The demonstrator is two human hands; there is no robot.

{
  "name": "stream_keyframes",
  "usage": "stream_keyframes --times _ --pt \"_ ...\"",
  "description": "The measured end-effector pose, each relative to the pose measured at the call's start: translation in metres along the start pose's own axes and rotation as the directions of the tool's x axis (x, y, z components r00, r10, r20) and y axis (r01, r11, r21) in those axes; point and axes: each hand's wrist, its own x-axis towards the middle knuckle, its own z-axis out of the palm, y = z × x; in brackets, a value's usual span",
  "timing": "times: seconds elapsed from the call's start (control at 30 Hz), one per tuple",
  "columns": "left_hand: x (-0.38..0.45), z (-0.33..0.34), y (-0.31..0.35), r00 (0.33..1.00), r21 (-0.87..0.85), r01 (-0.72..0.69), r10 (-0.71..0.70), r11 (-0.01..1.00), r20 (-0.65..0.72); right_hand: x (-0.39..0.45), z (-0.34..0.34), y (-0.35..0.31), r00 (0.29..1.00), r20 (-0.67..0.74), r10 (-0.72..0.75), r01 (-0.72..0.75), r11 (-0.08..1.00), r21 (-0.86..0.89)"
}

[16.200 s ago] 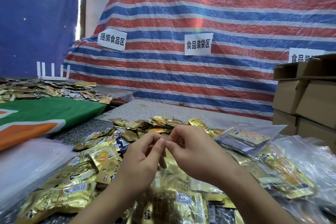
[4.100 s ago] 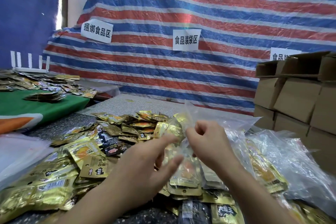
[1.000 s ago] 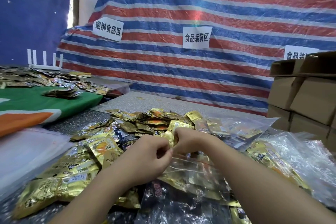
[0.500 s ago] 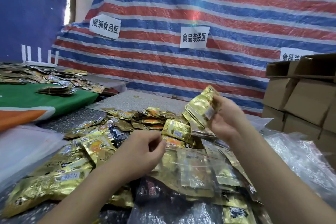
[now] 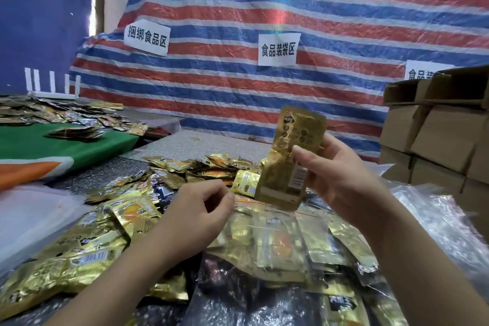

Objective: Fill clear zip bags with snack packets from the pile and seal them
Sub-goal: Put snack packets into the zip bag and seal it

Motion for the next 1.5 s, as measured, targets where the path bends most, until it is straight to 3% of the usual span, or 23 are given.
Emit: stream_keyframes --times 0.13,0.33,0.5,0.67,0.73,0.87,1.1,1.3,1.43,1.5 --pt "-0.001 0.002 0.004 0.999 -0.014 0.013 -0.013 1.0 -0.035 -0.005 0.006 -0.001 0.994 0.094 0.061 -0.023 0.931 -0.364" --pt "0.0 0.001 0.005 0.996 -0.066 0.062 -0.066 0.996 -0.064 -0.012 0.011 0.001 0.935 0.23 0.27 -0.047 0.739 -0.673" --pt "0.0 0.004 0.004 0.993 -0.112 0.098 -0.105 0.989 -0.058 -0.011 0.007 -0.002 0.917 0.242 0.317 -0.045 0.686 -0.726" --pt "0.003 0.004 0.003 0.975 -0.28 0.175 -0.205 0.944 -0.084 -0.009 0.002 0.003 0.937 0.214 0.276 -0.052 0.717 -0.695" --pt "0.005 0.003 0.0 0.969 -0.307 0.23 -0.245 0.923 -0.011 -0.007 -0.002 0.004 0.951 0.183 0.248 -0.071 0.754 -0.654" --pt "0.003 0.005 0.0 0.937 -0.322 0.31 -0.23 0.895 0.263 -0.004 -0.005 0.002 0.952 0.159 0.261 -0.112 0.783 -0.612" --pt "0.0 0.01 0.009 0.948 -0.365 0.292 -0.217 0.884 0.233 -0.009 0.008 0.0 0.905 0.229 0.359 0.002 0.535 -0.845" --pt "-0.002 0.016 0.011 0.944 -0.321 0.305 -0.24 0.896 0.227 -0.01 0.02 0.006 0.88 0.221 0.42 0.046 0.388 -0.92" --pt "-0.004 0.021 0.009 0.944 -0.183 0.301 -0.265 0.936 0.196 -0.011 0.024 0.014 0.885 0.223 0.408 0.095 0.31 -0.946" --pt "-0.003 0.021 0.01 0.937 -0.252 0.337 -0.297 0.907 0.183 -0.012 0.023 0.012 0.898 0.203 0.39 0.09 0.288 -0.953"
